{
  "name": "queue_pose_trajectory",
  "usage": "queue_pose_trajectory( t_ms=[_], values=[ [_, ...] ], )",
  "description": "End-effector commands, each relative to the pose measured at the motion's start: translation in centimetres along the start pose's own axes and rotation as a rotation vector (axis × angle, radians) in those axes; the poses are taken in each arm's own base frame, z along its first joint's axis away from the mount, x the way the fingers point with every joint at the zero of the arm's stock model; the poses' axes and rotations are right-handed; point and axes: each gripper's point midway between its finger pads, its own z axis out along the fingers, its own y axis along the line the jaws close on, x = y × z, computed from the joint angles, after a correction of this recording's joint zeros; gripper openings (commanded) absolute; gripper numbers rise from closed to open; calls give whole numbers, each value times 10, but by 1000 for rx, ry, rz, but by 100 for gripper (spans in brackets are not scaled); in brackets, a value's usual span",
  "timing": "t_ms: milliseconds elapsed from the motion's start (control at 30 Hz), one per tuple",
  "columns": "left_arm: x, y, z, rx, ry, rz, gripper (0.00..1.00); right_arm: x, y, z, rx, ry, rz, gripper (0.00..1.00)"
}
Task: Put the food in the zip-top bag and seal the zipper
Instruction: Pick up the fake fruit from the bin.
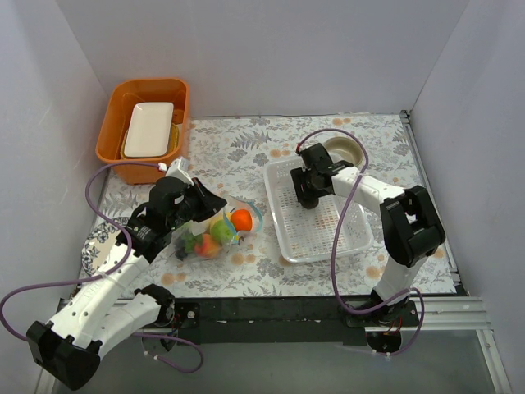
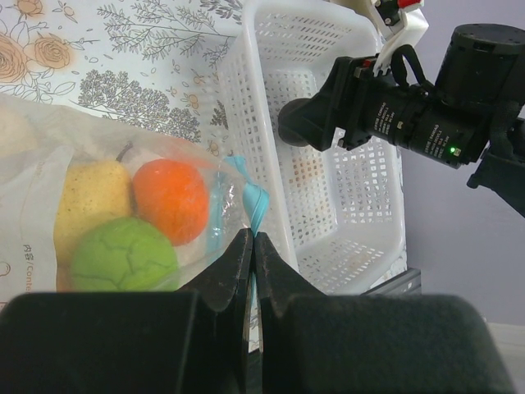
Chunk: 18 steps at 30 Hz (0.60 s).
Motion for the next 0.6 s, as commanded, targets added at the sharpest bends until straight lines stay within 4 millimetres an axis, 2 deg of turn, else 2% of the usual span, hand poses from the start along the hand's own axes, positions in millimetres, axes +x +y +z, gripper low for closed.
queue_pose_trajectory(
  t_ms=[0, 167, 300, 533, 567],
  values=[
    [-6, -7, -3, 29, -23, 3, 0, -7, 4, -19, -24, -45, 16, 62],
    [-5, -6, -4, 25, -23, 5, 0, -12, 16, -37, -98, -74, 49, 54],
    [-5, -6, -4, 23, -19, 1, 0, -25, 30, -66, -192, -135, 97, 51],
    [-5, -7, -5, 32, -20, -4, 0, -34, 86, -120, -528, -209, 207, 49],
    [-5, -8, -5, 32, -22, -7, 0, -40, 94, -131, -573, -245, 210, 49]
  ],
)
